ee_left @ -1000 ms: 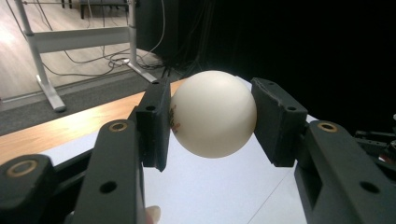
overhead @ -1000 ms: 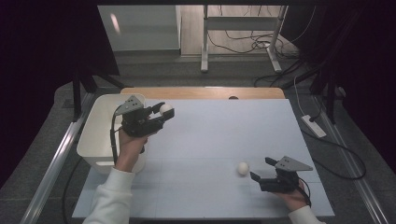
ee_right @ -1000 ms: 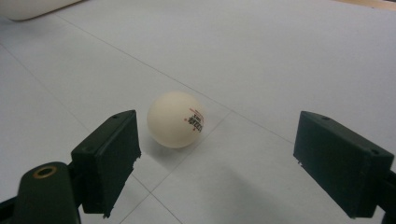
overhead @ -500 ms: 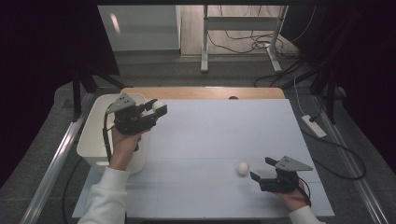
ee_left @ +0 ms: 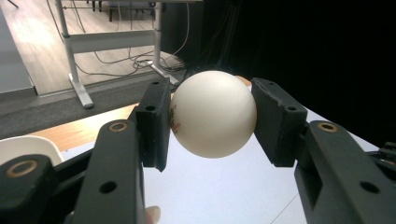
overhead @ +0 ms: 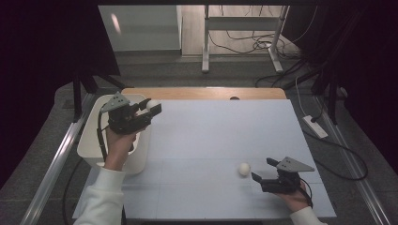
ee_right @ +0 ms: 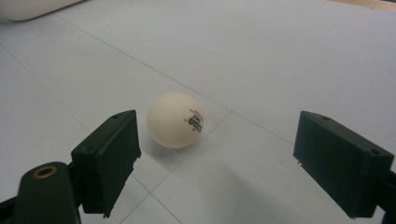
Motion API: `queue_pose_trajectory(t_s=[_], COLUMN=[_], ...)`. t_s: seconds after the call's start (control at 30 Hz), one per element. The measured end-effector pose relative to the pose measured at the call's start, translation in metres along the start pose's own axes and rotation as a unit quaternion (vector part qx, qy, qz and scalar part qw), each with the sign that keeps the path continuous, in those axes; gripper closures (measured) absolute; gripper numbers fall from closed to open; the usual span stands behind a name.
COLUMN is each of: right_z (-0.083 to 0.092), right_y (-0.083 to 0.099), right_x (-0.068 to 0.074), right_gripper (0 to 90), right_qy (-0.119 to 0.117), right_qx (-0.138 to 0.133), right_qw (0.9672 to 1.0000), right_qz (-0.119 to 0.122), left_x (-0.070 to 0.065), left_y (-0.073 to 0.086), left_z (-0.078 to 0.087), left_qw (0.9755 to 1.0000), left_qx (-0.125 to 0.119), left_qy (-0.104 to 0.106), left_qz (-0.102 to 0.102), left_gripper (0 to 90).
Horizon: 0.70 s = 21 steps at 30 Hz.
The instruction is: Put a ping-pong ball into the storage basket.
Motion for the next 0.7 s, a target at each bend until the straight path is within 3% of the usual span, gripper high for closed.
queue_pose_trajectory(t_s=[0.7], right_z=[0.000], right_y=[0.000], right_x=[0.000], right_gripper=[14.2], right_qy=[0.001], right_qx=[0.000], right_qw=[1.0000], right_qz=[-0.001], left_x=[0.017], left_y=[-0.004], left_z=[0.017], left_qw=[0.9994], left_qx=[0.004], left_qy=[-0.033], left_qz=[-0.002], left_gripper=[50.9])
Point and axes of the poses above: each handheld gripper's, and its own axes: z roughly backward along the jaws, y roughly out of its underside, x roughly to its left, the point moved 1 cm from there along -z, roughly forward along the jaws, and after that the axes turned 11 degrees about -x, right-handed, at the moved point
